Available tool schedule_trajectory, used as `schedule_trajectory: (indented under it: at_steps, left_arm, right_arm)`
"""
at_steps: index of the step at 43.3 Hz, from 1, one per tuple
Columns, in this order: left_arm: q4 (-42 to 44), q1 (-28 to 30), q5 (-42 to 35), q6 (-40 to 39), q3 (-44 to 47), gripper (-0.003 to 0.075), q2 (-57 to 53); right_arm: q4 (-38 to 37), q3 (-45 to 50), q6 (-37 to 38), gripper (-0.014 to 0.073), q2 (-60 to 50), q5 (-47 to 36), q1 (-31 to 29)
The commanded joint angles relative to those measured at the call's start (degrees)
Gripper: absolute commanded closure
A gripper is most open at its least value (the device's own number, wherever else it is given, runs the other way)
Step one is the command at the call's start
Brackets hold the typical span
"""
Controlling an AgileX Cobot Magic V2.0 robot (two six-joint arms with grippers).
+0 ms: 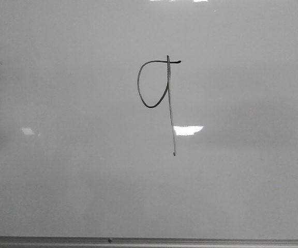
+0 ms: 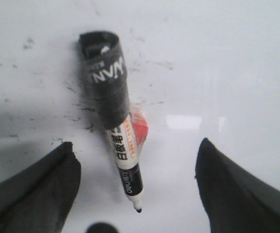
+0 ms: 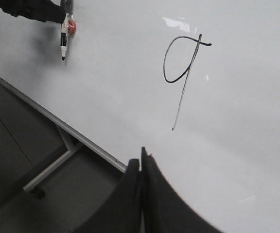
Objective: Write number 9 on whiteboard
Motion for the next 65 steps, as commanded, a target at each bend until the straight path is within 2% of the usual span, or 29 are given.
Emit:
schedule_trajectory:
  at_steps: [1,6,12,22,29,65]
  left_arm:
    - [-0.46,0.14,-2.77,-0.35,1.32,0.0227,-9.00]
    - [-0.46,0.14,-4.06,-0.35,5.79,0.0234,-17.97]
    - [-0.46,0.14,-5.74,-0.35,11.55,0.0307,-29.27]
    - [-0.46,0.14,-5.76,-0.35,18.35,0.0572,-46.70]
    - [-0.46,0.14,-5.76,-0.35,20.72,0.0738,-53.35]
    - [-0.80,0.14,-5.57,-0.35,20.84,0.0739,-55.36]
  right_arm:
    - [2.11,-1.38,-0.13,0.0655,0.40,-3.11,-0.33]
    - [2.11,-1.38,-0.13,0.0655,0.40,-3.11,-0.33]
    - [2.11,-1.38,-0.13,0.0655,0.40,-3.11,-0.33]
    - [2.11,-1.38,-0.13,0.0655,0.40,-3.11,-0.33]
    - [2.11,-1.38,-0.13,0.0655,0.40,-3.11,-0.33]
    - [2.11,-1.38,-0.13,0.0655,0.40,-3.11,-0.33]
